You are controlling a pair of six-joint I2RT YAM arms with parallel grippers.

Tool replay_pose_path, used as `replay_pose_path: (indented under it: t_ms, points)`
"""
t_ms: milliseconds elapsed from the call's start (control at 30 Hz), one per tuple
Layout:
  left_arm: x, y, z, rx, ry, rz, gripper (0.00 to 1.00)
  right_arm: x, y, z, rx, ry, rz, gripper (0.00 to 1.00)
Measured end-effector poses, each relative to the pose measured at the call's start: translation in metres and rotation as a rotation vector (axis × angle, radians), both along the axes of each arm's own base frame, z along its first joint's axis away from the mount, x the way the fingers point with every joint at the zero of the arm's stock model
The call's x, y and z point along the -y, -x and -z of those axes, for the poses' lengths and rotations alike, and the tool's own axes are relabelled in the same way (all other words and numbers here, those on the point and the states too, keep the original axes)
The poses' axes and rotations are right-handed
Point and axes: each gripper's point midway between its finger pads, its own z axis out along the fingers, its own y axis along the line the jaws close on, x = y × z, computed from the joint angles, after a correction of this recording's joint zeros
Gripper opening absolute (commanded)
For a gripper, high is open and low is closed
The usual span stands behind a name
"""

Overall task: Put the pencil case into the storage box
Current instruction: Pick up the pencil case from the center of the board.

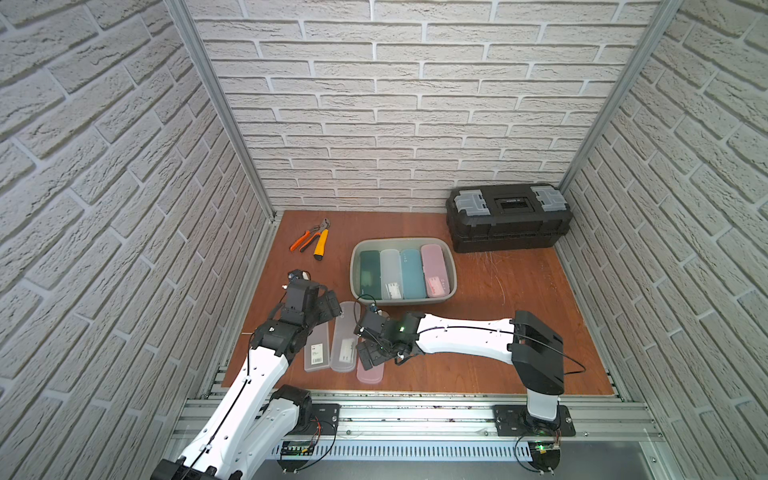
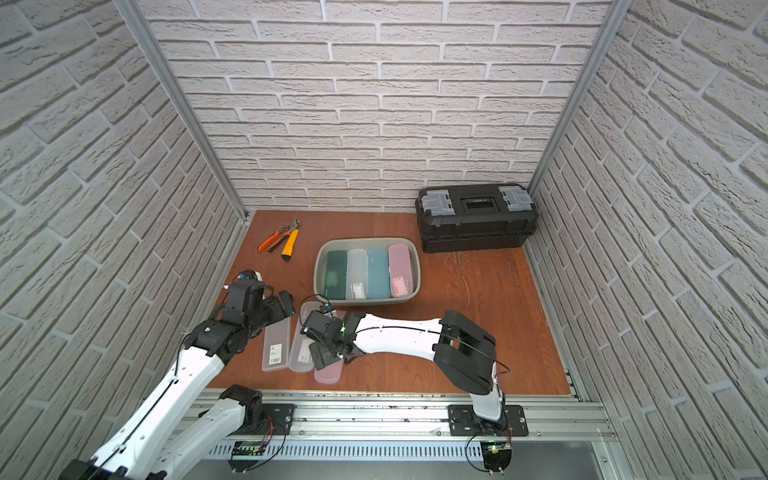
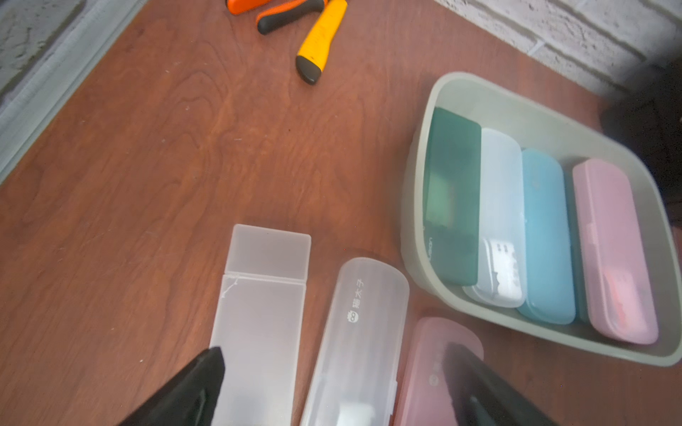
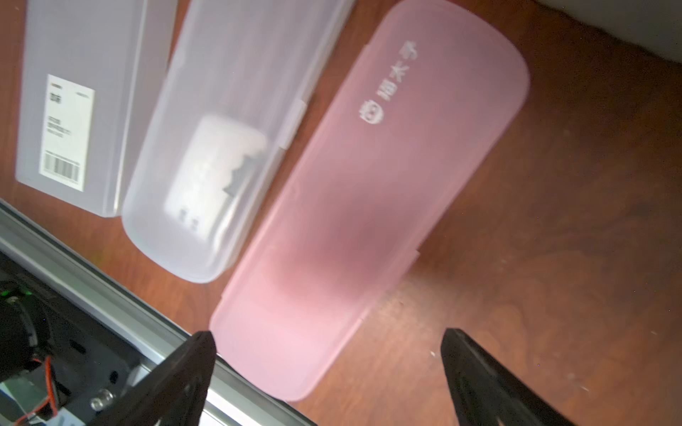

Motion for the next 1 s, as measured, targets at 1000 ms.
replay_pose_path:
  t_ms: [1000]
  points:
    - [0.007, 0.004, 0.008, -0.028, 0.107, 0.033, 0.98, 0.077, 0.008, 0.032, 0.001, 0.228, 0.1, 1.0]
